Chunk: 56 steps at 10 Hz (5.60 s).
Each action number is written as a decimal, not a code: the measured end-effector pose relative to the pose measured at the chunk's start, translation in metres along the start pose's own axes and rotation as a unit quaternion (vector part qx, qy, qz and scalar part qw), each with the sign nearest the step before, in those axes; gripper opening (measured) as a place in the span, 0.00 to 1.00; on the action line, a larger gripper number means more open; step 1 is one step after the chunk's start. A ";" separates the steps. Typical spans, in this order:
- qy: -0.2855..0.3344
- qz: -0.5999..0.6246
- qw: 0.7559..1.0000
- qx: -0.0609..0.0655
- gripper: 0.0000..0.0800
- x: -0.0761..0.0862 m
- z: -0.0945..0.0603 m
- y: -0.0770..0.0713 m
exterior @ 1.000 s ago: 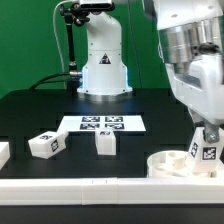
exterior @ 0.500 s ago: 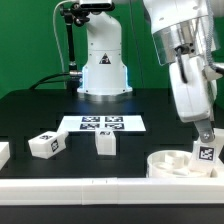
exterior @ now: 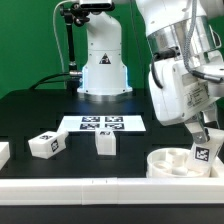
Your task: Assemble stool
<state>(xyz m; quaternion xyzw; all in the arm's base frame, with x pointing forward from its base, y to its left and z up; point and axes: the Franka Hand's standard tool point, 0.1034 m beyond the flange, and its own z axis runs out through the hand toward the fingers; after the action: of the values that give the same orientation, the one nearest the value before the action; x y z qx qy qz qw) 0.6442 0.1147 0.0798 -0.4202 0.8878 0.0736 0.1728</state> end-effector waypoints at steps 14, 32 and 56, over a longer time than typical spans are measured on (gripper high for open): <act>0.011 -0.290 0.954 -0.073 0.81 0.004 -0.037 -0.011; 0.017 -0.878 0.455 -0.147 0.81 0.067 -0.047 -0.040; -0.084 -0.795 0.485 -0.354 0.81 0.198 -0.029 -0.009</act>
Offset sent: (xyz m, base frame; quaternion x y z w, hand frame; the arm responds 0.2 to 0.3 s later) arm 0.0050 -0.0149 0.0233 -0.0339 0.0828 -0.1979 0.9761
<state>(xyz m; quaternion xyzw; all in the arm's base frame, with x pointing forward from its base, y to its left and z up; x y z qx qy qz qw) 0.5281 -0.0420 0.0341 -0.9648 0.0554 0.2477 0.0684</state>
